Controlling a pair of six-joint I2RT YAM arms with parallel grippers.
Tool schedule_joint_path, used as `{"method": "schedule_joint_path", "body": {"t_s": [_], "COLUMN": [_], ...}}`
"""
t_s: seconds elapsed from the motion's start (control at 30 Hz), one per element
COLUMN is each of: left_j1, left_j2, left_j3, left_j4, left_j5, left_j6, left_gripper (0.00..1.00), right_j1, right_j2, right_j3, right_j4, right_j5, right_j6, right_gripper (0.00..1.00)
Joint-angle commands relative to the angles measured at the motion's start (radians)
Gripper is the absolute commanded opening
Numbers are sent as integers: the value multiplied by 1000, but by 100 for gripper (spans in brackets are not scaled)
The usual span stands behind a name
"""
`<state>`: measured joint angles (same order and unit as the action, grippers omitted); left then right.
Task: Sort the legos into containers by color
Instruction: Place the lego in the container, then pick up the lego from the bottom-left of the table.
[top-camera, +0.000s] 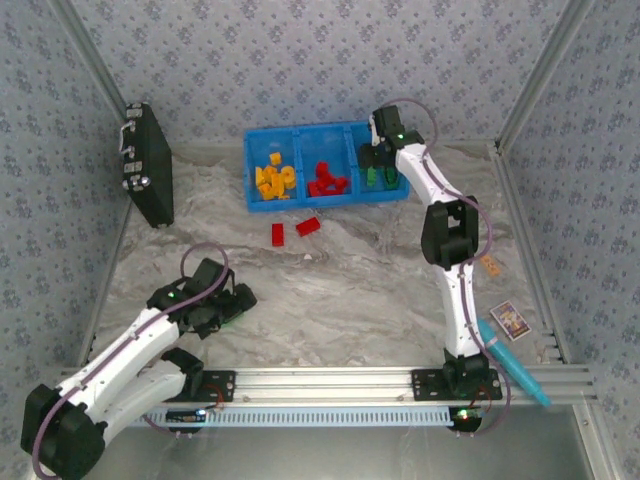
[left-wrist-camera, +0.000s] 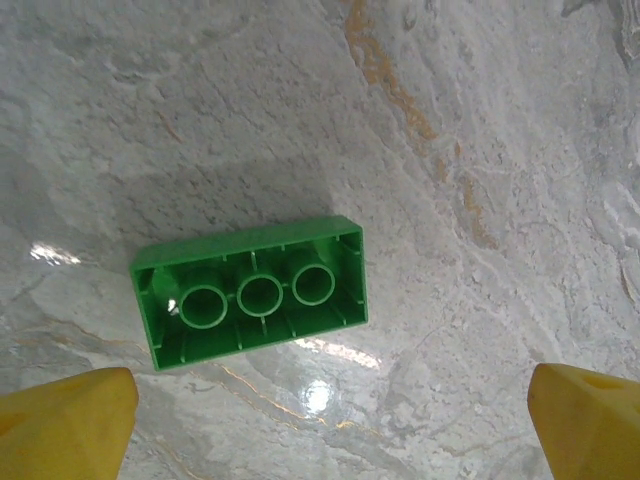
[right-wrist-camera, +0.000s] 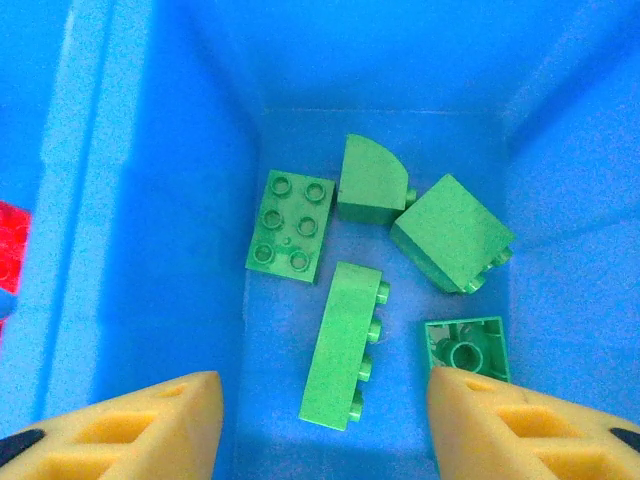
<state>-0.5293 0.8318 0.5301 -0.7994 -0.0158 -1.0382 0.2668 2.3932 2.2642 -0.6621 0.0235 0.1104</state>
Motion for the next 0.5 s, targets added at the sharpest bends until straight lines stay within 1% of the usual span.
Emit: {"method": "schedule_joint_path", "body": {"t_s": [0.0,0.13,0.27,0.4,0.47], "left_j1": [3,3,5,9,8], "left_j2": [27,59,78,96,116], "left_j3": [30,10,-13,-51,-62], "left_j4": [-37,-4,23,65,80], "left_j5": [-35,-43,-49,-31,-20], "left_j6": [31,25,24,20,20], "left_gripper": [100,99,93,89,87], "right_j1": [5,8,8,8,6], "right_j2": [-101,-169,-247,-310,-335], "right_j3": [-13,-75,-158,-214,-231], "right_j4": [-2,26,56,56,84], "right_j5": [-19,-21,-30,-20,-15], "right_j6": [-26,-28,-40,-47,-46], "right_gripper": [59,59,60,62,62]}}
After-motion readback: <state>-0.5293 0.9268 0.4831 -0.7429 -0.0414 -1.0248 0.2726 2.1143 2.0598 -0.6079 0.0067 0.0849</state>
